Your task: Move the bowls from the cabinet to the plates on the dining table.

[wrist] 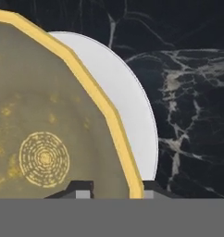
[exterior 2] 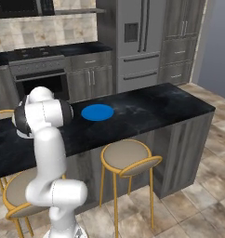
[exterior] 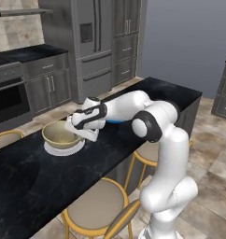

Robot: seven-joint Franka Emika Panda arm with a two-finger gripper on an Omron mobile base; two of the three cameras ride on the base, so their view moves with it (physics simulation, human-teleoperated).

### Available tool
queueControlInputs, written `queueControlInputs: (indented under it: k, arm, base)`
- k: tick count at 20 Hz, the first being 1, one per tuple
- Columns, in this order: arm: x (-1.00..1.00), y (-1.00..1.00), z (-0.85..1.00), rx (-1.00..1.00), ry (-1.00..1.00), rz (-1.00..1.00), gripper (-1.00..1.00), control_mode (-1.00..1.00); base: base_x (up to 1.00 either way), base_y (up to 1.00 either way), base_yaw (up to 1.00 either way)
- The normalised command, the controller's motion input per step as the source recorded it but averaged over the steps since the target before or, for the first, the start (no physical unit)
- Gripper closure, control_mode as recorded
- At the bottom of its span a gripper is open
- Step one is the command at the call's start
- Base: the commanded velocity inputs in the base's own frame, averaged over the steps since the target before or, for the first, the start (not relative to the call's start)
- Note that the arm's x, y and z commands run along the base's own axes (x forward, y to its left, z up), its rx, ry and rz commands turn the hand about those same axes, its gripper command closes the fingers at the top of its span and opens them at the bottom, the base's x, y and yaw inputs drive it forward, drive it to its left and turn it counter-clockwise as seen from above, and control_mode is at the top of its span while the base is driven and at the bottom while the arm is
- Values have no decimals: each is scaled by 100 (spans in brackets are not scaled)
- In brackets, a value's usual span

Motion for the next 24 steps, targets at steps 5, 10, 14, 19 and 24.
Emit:
queueControlInputs:
  k: [5, 10, 14, 19, 24]
  arm:
    - [0, -11, 12, -1, 1, 0, -100, -100]
    - [0, -9, 47, 4, 3, 1, -100, -100]
    - [-3, -19, 47, 4, 2, 1, -100, -100]
    - [-25, -27, 33, 3, -1, 0, -100, -100]
    - [-41, -32, 38, 7, -1, -1, -100, -100]
  base:
    - [0, 0, 0]
    - [0, 0, 0]
    - [0, 0, 0]
    - [0, 0, 0]
    - [0, 0, 0]
